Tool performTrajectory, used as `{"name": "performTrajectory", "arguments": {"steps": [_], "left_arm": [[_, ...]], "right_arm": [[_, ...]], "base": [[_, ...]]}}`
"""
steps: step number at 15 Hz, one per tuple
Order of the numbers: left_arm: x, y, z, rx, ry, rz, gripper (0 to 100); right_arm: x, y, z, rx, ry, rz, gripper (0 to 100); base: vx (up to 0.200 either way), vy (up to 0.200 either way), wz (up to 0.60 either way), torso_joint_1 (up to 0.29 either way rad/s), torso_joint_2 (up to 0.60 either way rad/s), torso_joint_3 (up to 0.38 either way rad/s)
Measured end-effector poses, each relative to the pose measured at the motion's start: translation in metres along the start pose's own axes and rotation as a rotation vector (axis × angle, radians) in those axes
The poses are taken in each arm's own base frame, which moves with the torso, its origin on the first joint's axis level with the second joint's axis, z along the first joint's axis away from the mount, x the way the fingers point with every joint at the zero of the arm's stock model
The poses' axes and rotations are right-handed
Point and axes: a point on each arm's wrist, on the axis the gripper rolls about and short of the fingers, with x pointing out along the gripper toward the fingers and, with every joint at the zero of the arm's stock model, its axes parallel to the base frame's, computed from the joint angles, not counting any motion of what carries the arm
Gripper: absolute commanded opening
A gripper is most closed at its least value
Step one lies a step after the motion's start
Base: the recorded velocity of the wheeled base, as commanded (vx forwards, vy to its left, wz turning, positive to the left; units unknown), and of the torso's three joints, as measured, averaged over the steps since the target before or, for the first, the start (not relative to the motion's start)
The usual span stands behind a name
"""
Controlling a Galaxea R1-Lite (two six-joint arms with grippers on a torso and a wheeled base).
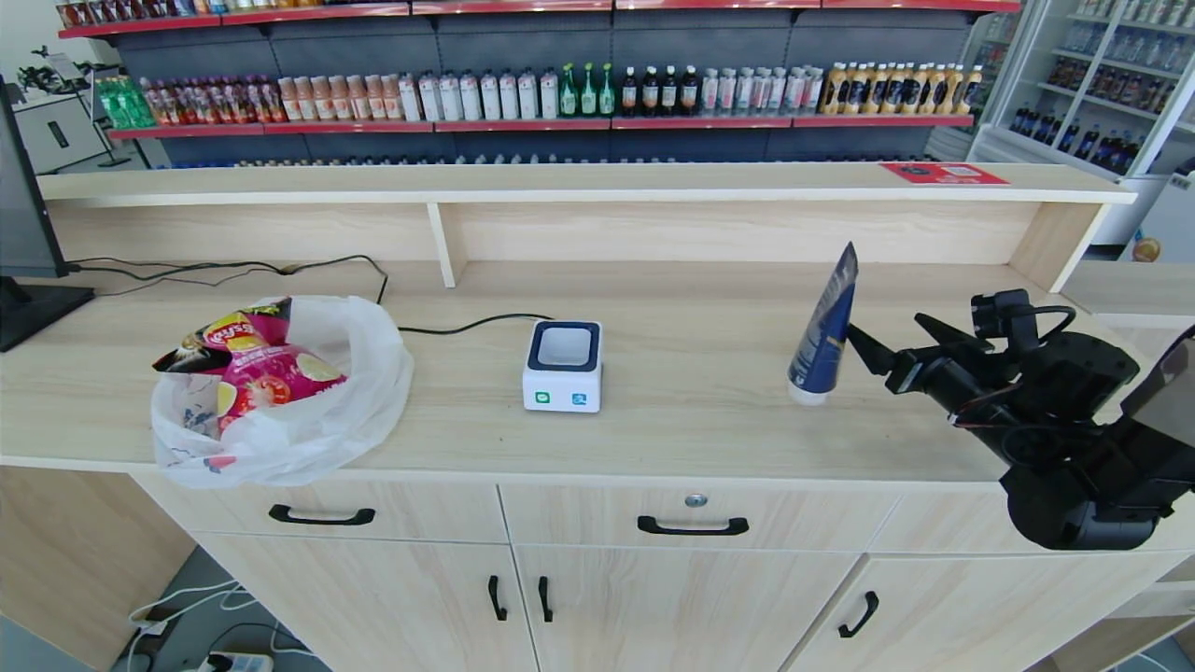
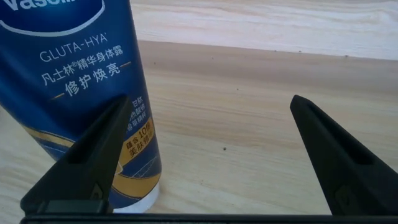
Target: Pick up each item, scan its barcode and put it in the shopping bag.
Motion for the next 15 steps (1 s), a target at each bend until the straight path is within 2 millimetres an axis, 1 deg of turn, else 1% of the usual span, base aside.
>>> {"name": "performTrajectory", "arguments": {"steps": [1, 3, 5, 7, 9, 11, 12, 14, 15], "left_arm": [[0.000, 0.000, 0.000, 0.000, 0.000, 0.000, 100], [0.000, 0.000, 0.000, 0.000, 0.000, 0.000, 100], [0.000, 0.000, 0.000, -0.001, 0.000, 0.000, 100], [0.000, 0.000, 0.000, -0.002, 0.000, 0.000, 100], [0.000, 0.000, 0.000, -0.002, 0.001, 0.000, 100], [0.000, 0.000, 0.000, -0.004, 0.001, 0.001, 100], [0.000, 0.000, 0.000, -0.004, 0.001, 0.001, 100], [0.000, 0.000, 0.000, -0.003, 0.001, 0.000, 100], [0.000, 0.000, 0.000, -0.003, 0.001, 0.001, 100]], "right_arm": [[-0.001, -0.003, -0.002, -0.005, 0.008, -0.006, 100], [-0.011, -0.016, -0.007, -0.029, 0.037, -0.035, 100], [-0.027, -0.026, -0.011, -0.028, 0.084, -0.039, 100], [-0.047, -0.024, -0.004, -0.011, 0.115, -0.038, 100], [-0.070, -0.010, 0.011, 0.014, 0.134, -0.011, 100], [-0.084, 0.011, 0.028, 0.025, 0.122, 0.044, 100], [-0.088, 0.025, 0.034, 0.041, 0.116, 0.085, 100], [-0.087, 0.049, 0.044, 0.056, 0.090, 0.159, 100], [-0.085, 0.055, 0.046, 0.057, 0.083, 0.164, 100]], "base": [[0.000, 0.000, 0.00, 0.000, 0.00, 0.000], [0.000, 0.000, 0.00, 0.000, 0.00, 0.000], [0.000, 0.000, 0.00, 0.000, 0.00, 0.000], [0.000, 0.000, 0.00, 0.000, 0.00, 0.000], [0.000, 0.000, 0.00, 0.000, 0.00, 0.000], [0.000, 0.000, 0.00, 0.000, 0.00, 0.000], [0.000, 0.000, 0.00, 0.000, 0.00, 0.000], [0.000, 0.000, 0.00, 0.000, 0.00, 0.000], [0.000, 0.000, 0.00, 0.000, 0.00, 0.000]]}}
